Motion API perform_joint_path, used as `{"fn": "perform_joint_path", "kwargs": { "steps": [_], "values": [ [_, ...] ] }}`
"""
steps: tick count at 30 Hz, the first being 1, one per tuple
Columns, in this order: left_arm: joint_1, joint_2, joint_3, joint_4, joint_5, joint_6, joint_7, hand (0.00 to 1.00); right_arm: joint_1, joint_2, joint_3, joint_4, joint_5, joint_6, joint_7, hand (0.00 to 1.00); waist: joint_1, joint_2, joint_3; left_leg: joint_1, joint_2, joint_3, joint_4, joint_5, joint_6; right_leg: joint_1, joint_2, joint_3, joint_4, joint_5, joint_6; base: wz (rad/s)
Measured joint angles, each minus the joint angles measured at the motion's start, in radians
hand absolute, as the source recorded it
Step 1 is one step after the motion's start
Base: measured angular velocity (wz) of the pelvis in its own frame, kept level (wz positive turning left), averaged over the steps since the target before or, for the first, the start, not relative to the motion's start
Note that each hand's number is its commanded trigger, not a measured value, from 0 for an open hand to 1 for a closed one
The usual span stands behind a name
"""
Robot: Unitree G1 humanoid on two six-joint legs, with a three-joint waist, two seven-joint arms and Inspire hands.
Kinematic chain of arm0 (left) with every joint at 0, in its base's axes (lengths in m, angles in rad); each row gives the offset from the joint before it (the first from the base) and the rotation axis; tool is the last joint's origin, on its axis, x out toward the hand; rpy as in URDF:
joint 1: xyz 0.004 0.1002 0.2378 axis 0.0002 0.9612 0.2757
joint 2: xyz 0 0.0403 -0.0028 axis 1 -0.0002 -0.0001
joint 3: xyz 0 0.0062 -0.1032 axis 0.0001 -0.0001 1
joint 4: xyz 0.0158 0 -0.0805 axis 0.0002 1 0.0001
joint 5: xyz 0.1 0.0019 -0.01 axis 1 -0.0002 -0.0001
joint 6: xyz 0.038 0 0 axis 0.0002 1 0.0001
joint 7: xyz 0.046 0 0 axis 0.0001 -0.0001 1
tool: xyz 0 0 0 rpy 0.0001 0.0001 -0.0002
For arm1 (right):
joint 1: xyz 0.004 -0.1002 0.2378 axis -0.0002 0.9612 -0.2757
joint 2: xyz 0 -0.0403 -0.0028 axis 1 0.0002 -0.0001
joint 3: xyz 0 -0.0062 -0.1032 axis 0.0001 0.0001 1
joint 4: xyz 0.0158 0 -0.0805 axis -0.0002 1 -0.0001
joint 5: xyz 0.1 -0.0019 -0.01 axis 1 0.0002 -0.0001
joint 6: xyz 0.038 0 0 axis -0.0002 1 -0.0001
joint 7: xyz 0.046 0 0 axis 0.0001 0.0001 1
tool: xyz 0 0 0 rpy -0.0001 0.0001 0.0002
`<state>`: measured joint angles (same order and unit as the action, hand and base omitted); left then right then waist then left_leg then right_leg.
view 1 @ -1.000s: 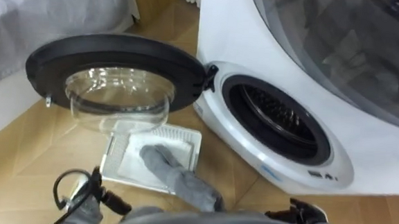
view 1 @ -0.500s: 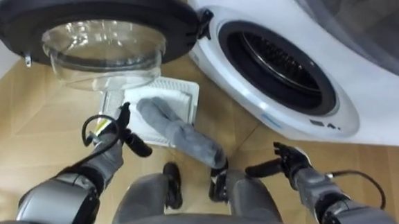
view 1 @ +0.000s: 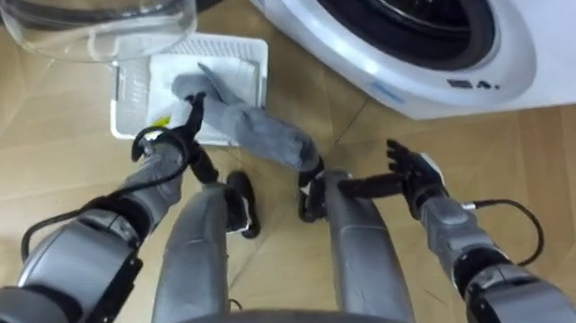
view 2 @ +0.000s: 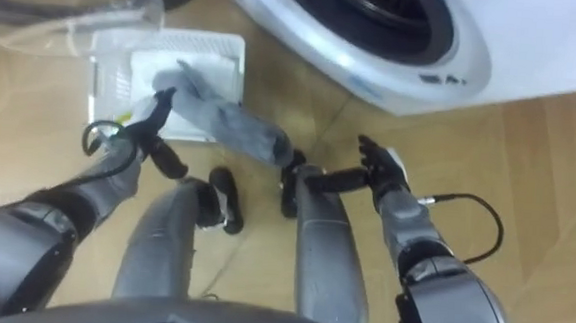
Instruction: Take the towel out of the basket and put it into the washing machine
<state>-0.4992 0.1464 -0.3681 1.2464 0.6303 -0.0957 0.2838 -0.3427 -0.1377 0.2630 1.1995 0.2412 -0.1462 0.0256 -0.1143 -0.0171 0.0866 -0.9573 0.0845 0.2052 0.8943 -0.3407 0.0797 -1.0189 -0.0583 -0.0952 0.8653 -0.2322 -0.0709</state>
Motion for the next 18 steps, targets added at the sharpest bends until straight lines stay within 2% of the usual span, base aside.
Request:
{"fn": "perform_joint_path", "kwargs": {
  "steps": [5,6,10,14,16,18],
  "values": [
    [-0.043,0.004,-0.031,0.0,0.031,-0.001,0.029,0.0,-0.025,-0.001,0.043,-0.008,0.095,-0.042,0.01,0.0,-0.023,0.0,0.001,-0.105,0.019,0.006,0.128,-0.045,-0.007,-0.119,-0.011,0.0,0.144,-0.048,-0.025,0.0],
    [-0.046,0.004,-0.037,0.0,0.035,-0.001,0.04,0.0,-0.028,-0.001,0.049,-0.02,0.105,-0.045,0.008,0.0,-0.026,0.0,0.001,-0.127,0.026,0.004,0.155,-0.056,-0.013,-0.141,-0.01,-0.004,0.167,-0.056,-0.032,-0.04],
    [-0.086,0.002,-0.05,-0.002,0.08,-0.001,0.066,0.0,-0.054,-0.002,0.05,-0.044,0.115,-0.066,0.01,0.0,-0.052,0.003,0.0033,-0.226,0.031,-0.021,0.235,-0.073,-0.026,-0.231,-0.009,-0.02,0.24,-0.075,-0.052,0.07],
    [-0.1,0.01,-0.11,-0.009,0.083,-0.009,0.098,0.0,-0.061,-0.002,0.079,-0.059,0.136,-0.083,0.018,0.0,-0.076,0.003,0.0035,-0.263,0.044,-0.031,0.291,-0.099,-0.035,-0.265,-0.007,-0.031,0.292,-0.098,-0.069,-0.02],
    [-0.115,0.024,-0.143,-0.012,0.084,-0.019,0.102,0.0,-0.062,-0.003,0.103,-0.077,0.165,-0.084,0.02,0.0,-0.093,0.003,0.0036,-0.286,0.048,-0.046,0.324,-0.112,-0.042,-0.283,-0.007,-0.04,0.322,-0.114,-0.078,0.04],
    [-0.122,0.03,-0.146,-0.014,0.092,-0.022,0.102,0.0,-0.062,-0.003,0.11,-0.088,0.169,-0.091,0.021,0.0,-0.102,0.002,0.0037,-0.299,0.06,-0.05,0.343,-0.121,-0.047,-0.295,-0.005,-0.045,0.339,-0.123,-0.085,-0.03]
  ]
}}
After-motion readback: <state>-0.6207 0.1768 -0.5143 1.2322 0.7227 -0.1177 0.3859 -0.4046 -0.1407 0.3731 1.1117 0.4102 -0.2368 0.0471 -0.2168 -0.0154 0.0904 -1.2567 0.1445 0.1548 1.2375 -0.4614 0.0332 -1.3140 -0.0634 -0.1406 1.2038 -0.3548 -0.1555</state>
